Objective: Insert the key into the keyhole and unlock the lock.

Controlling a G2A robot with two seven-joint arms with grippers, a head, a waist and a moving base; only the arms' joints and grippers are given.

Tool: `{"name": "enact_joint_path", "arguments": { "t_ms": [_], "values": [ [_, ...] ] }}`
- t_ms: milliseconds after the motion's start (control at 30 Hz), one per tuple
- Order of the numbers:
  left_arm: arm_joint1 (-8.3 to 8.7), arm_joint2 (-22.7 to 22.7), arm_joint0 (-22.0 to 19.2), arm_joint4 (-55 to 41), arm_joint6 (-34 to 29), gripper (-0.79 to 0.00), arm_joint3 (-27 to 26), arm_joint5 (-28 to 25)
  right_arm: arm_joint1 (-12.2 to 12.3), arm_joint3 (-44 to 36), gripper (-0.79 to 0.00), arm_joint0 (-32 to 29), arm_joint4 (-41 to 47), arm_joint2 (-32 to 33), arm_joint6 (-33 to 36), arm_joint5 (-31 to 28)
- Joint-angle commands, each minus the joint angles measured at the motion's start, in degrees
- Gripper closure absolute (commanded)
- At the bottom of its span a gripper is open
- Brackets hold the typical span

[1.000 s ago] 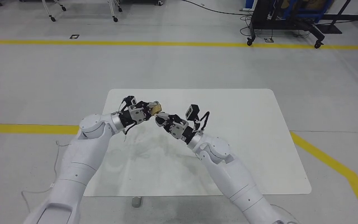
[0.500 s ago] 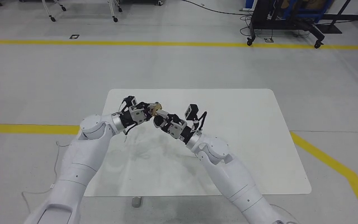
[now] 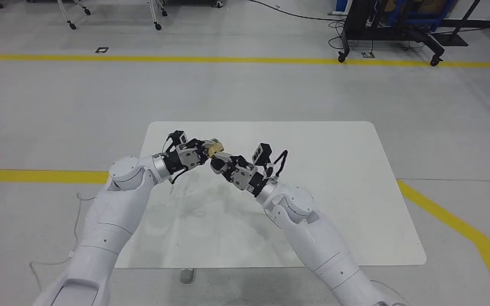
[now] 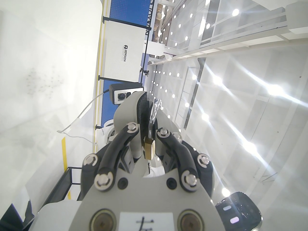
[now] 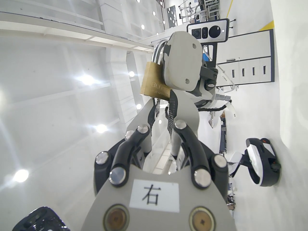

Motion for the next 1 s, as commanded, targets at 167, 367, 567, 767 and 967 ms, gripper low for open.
{"name": "enact_joint_path", "arguments": {
  "t_ms": [167, 367, 567, 767, 967],
  "values": [
    [-0.01, 0.02, -0.08, 0.06, -0.17, 0.0, 0.06, -0.17, -0.04, 1.27, -0.031, 0.3, 4.28, 0.53, 3.0, 1.62],
    [-0.01, 0.07, -0.13, 0.33, -1.48, 0.0, -0.41, -2.21, -0.22, 2.6, 0.0, 0.61, 9.71, 1.1, 5.38, 3.5],
    [0.02, -0.01, -0.06, 1.75, -1.84, 0.0, -1.06, -6.44, -0.57, 4.42, 0.0, 0.7, 18.98, 2.08, 9.24, 6.65],
    [0.15, -0.59, 0.37, 3.56, -0.42, 0.0, -1.92, -10.74, -1.12, 7.2, 0.0, 1.02, 29.87, 2.86, 13.69, 11.14],
    [0.41, -0.96, 1.0, 7.82, 2.46, 0.0, -3.38, -14.54, -1.11, 8.48, 0.0, 2.08, 28.48, 2.59, 15.07, 10.6]
  ]
}}
